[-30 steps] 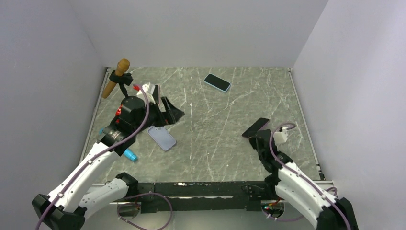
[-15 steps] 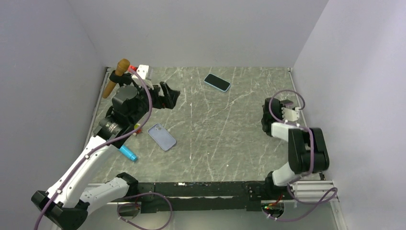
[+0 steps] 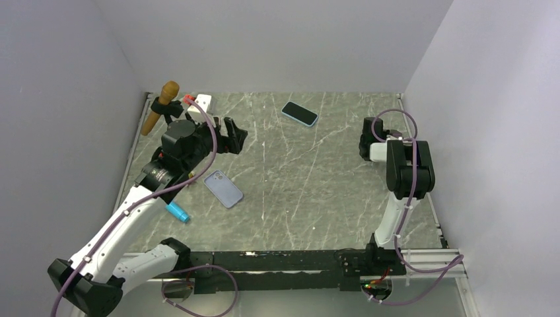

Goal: Take the phone out of the phone case
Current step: Place the phone at the center of the board.

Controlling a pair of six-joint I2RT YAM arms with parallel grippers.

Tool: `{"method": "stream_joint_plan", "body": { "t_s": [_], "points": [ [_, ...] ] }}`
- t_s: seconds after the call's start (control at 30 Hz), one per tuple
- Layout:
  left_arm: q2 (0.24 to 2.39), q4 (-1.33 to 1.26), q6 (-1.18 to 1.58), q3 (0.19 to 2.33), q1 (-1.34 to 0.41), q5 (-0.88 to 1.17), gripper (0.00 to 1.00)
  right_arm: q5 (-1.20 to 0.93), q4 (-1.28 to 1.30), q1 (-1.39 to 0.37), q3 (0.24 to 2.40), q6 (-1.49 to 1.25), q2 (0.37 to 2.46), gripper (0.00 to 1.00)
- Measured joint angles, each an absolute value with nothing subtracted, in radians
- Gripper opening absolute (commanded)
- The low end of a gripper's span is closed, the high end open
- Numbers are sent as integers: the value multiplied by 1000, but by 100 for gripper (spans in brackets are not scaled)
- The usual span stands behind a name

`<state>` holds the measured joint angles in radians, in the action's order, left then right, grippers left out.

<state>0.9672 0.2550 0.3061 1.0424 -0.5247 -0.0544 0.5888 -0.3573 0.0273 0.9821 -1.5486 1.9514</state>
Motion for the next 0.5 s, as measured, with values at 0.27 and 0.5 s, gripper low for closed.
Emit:
{"method": "stream_joint_plan", "body": {
  "t_s": [0.27, 0.5],
  "points": [
    [973, 245, 321, 1042, -465, -20, 96, 588, -356, 27, 961, -1586, 1960, 87],
    [967, 235, 341, 1034, -413, 25, 95, 522, -437, -83, 596, -1600, 1647, 100]
  ]
}}
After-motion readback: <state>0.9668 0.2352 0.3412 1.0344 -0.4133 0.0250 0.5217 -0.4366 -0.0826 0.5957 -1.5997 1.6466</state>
